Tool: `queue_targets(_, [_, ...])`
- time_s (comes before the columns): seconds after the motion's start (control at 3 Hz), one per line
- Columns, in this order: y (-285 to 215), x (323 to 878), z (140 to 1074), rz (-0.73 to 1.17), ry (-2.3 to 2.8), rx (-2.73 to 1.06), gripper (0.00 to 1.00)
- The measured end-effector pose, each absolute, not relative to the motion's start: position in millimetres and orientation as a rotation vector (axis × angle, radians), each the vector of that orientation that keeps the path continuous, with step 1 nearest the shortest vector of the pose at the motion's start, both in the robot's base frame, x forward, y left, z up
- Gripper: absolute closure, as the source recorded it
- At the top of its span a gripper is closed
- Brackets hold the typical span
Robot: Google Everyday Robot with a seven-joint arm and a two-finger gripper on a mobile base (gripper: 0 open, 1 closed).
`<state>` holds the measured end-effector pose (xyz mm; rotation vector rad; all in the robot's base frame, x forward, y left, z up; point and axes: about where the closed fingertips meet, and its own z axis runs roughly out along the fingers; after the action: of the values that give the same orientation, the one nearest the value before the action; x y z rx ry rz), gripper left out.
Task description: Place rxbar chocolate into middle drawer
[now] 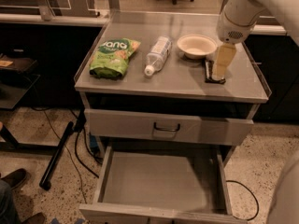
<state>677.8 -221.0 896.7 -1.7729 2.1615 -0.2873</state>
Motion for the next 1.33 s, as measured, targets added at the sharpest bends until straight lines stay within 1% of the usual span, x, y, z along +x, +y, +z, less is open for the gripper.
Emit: queue_targets(1.33, [-251.5,703.3,865.9,-0.241,2.249,-1.743,0.00])
